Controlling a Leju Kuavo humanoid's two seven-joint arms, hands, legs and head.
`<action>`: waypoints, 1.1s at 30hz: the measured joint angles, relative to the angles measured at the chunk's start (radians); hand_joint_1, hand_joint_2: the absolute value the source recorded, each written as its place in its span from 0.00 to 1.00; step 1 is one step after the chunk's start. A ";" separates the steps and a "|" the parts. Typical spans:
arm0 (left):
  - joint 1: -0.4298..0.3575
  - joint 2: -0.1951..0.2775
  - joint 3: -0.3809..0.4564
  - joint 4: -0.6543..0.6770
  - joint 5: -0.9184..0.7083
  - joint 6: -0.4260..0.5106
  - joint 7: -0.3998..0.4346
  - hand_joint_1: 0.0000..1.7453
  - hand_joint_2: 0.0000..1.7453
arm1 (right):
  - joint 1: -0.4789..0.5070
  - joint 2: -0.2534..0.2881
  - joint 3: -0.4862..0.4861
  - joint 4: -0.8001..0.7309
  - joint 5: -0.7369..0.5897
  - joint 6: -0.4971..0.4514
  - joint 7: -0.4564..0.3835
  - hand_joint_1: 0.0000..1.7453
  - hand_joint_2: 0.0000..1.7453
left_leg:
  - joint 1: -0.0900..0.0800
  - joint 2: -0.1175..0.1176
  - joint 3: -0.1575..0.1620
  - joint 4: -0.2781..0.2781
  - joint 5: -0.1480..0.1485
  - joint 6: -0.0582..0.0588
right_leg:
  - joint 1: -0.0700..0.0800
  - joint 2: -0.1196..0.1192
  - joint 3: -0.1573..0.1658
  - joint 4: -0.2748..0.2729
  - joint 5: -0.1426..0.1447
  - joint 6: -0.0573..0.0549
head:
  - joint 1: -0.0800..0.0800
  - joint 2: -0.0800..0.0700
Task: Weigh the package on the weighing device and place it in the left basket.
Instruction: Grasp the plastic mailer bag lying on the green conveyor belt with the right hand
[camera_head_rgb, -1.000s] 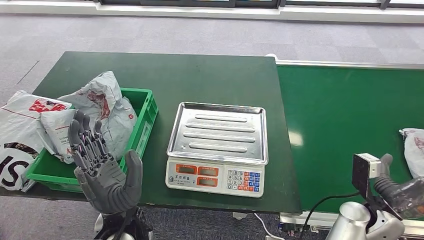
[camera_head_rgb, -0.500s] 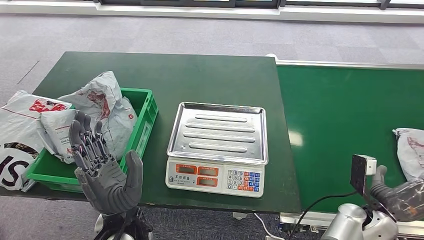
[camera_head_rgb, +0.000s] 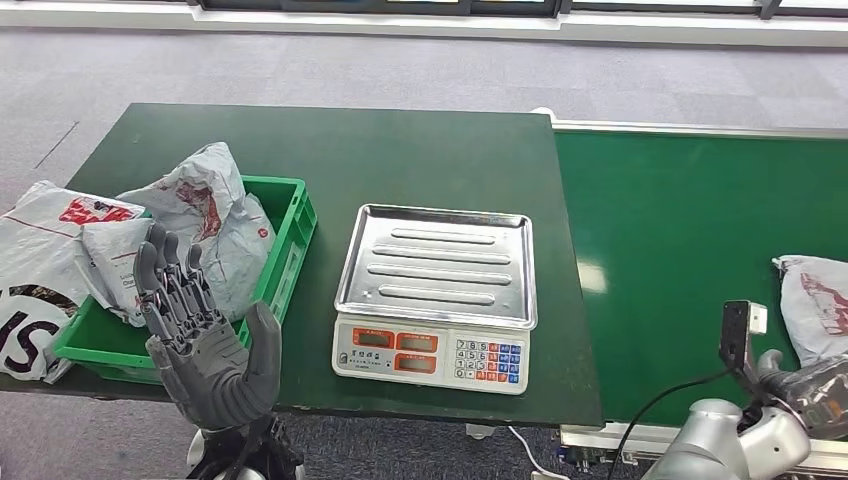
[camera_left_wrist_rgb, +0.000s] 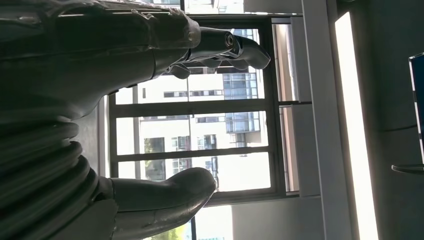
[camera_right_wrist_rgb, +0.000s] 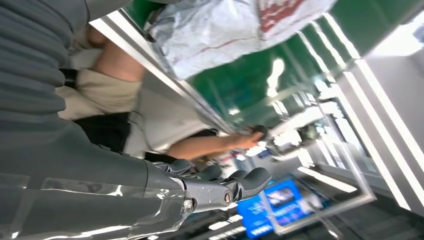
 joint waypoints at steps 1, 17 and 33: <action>0.001 0.001 0.000 -0.001 0.001 0.000 0.000 0.00 1.00 | -0.005 -0.009 0.008 0.018 0.011 0.000 0.045 0.00 1.00 | 0.000 0.000 0.000 0.000 0.000 0.000 | 0.000 0.000 0.000 0.000 0.000 0.000 | 0.000 0.000; 0.005 0.011 0.000 -0.007 0.022 0.004 0.000 0.00 1.00 | -0.041 -0.171 0.322 0.299 -0.001 0.019 0.408 0.00 1.00 | 0.000 -0.002 0.000 0.000 0.001 0.002 | -0.001 -0.002 0.000 0.000 0.001 0.001 | 0.000 0.000; 0.005 0.020 0.000 -0.019 0.024 0.003 0.000 0.00 1.00 | -0.111 -0.267 0.416 0.552 0.013 0.002 0.512 0.00 1.00 | -0.001 -0.004 -0.001 0.000 0.002 0.004 | -0.001 -0.004 0.000 0.000 0.001 0.002 | 0.000 0.000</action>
